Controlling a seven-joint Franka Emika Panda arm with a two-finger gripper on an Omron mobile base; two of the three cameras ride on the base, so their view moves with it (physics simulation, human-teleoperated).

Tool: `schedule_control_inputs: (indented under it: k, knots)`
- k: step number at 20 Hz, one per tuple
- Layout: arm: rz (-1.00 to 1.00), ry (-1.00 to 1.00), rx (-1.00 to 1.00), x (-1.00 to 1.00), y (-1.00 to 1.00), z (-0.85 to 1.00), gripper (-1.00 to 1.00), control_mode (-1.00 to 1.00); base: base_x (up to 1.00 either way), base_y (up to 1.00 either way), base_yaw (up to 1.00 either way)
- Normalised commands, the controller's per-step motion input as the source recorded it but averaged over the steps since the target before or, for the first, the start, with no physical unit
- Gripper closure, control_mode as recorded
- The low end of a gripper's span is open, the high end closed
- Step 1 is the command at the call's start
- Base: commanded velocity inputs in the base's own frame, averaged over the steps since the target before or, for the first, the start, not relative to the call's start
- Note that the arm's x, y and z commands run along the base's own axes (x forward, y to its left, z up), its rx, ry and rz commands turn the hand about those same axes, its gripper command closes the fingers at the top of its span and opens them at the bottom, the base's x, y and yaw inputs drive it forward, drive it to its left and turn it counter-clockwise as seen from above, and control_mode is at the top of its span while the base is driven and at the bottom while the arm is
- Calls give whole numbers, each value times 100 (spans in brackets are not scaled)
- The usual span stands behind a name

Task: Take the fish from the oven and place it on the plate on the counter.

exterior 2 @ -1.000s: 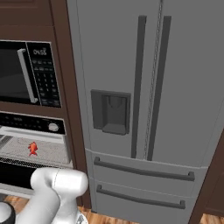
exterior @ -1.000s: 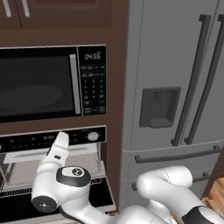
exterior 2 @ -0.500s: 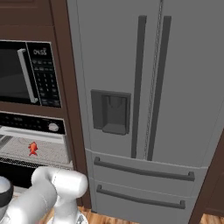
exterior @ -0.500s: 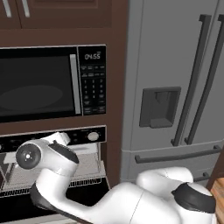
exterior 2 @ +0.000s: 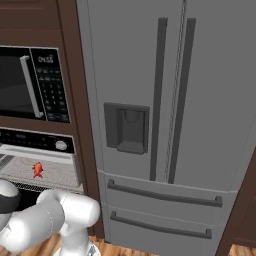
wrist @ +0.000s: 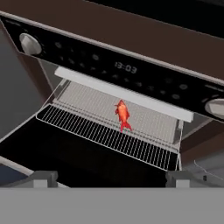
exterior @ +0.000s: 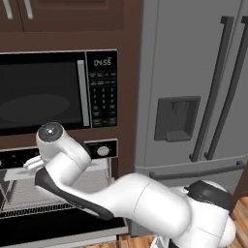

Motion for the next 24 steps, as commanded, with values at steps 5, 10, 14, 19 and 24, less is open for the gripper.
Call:
schedule_control_inputs:
  k: [5, 10, 14, 19, 24]
  knots:
    - [0, 15, 5, 53, -25, -49, -100, -100, 0, 0, 0]
    - [0, 29, 3, 66, -16, -44, -100, -100, 0, 0, 0]
    - [0, 17, 3, 37, -18, -54, -100, -100, 0, 0, 0]
    - [-1, -8, 0, 11, -6, -50, -100, -100, 0, 0, 0]
    - [-8, -16, 0, 6, 0, -55, -100, -100, 0, 0, 0]
